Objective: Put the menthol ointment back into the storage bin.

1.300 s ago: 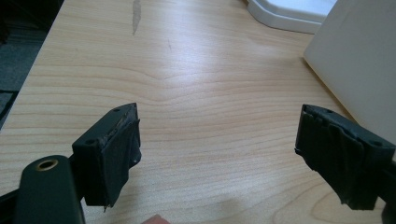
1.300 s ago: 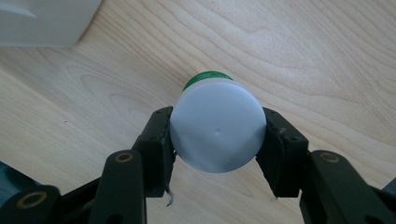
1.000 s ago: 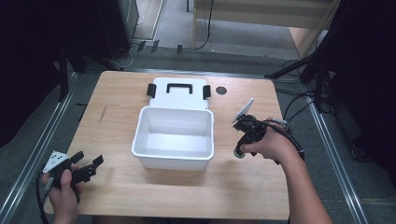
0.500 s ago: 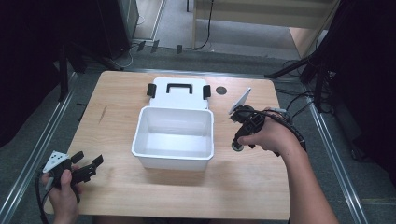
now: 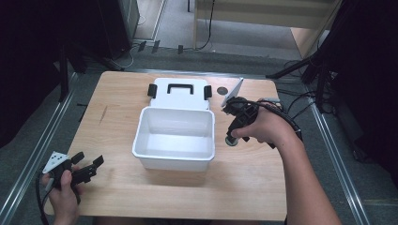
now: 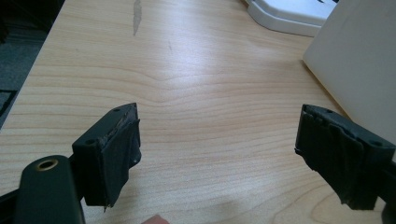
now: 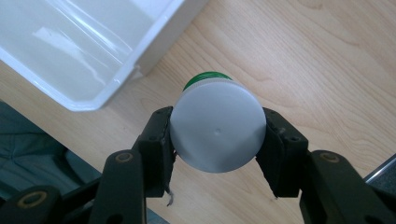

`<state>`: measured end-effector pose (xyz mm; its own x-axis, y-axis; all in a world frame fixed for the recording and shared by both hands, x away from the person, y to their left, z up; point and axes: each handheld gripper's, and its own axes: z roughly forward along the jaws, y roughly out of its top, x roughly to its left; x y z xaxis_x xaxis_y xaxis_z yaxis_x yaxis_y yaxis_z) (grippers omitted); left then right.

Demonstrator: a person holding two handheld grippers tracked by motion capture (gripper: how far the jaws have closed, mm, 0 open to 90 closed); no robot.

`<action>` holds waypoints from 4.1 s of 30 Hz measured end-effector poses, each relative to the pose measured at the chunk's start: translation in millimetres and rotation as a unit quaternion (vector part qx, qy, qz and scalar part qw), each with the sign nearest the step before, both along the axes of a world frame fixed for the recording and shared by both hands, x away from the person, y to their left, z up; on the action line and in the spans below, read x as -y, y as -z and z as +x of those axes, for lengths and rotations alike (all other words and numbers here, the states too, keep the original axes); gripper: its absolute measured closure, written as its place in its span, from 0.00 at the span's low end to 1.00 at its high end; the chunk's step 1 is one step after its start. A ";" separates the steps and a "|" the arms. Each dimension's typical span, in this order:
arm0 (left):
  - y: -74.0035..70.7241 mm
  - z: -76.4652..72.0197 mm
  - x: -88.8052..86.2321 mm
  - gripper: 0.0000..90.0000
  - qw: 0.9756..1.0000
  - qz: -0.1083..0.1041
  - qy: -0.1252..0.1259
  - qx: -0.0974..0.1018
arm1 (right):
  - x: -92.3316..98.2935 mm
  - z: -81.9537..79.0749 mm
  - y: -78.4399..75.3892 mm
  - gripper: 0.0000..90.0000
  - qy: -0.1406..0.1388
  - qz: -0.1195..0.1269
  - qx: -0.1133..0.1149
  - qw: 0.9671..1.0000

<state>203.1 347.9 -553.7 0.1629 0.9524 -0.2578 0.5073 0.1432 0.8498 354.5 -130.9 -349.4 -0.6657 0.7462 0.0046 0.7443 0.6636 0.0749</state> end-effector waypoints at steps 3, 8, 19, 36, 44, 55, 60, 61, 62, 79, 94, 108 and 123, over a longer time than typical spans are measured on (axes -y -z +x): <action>0.0 0.0 0.0 0.16 1.000 -0.001 -0.001 0.000 | -5.8 0.8 -3.6 0.57 -0.006 -0.002 0.003 1.000; 0.0 0.1 -0.2 0.16 1.000 -0.001 -0.001 -0.001 | -15.2 1.9 -8.4 0.57 -0.013 -0.002 0.007 1.000; 0.2 0.4 -0.5 0.16 1.000 -0.003 -0.002 0.000 | -37.1 4.9 -16.3 0.57 -0.028 -0.005 0.010 1.000; 0.3 0.7 -0.7 0.16 1.000 -0.003 -0.003 -0.001 | -73.5 9.5 -17.8 0.57 -0.063 0.001 0.014 0.998; 0.3 0.7 -0.8 0.16 1.000 -0.003 -0.003 -0.001 | -86.1 10.9 -5.2 0.57 -0.114 0.002 0.020 0.993; 0.3 0.8 -0.7 0.16 1.000 -0.004 -0.003 -0.001 | -89.6 14.1 18.2 0.57 -0.165 0.010 0.020 0.986; 0.3 0.9 -0.5 0.16 1.000 -0.003 -0.003 -0.001 | -89.9 14.4 27.8 0.57 -0.179 0.011 0.020 0.984; 0.3 0.9 -0.4 0.16 1.000 -0.003 -0.003 -0.001 | -89.8 14.7 30.3 0.57 -0.184 0.011 0.020 0.983; 0.3 0.9 -0.4 0.16 1.000 -0.003 -0.003 -0.001 | -89.8 14.7 30.3 0.57 -0.184 0.011 0.020 0.983; 0.5 1.1 -0.1 0.16 1.000 -0.004 -0.004 0.000 | -87.9 16.5 72.6 0.57 -0.222 -0.001 0.013 0.975; 0.4 0.9 -0.3 0.16 1.000 -0.002 -0.002 -0.002 | -94.0 11.4 83.3 0.57 -0.262 -0.037 0.041 0.964; 0.4 1.0 -0.4 0.16 1.000 -0.003 -0.002 -0.002 | -106.7 10.6 92.7 0.57 -0.274 -0.029 0.027 0.961; 0.4 1.1 -0.5 0.16 1.000 -0.003 -0.002 -0.003 | -115.2 8.6 105.4 0.57 -0.280 -0.045 0.015 0.959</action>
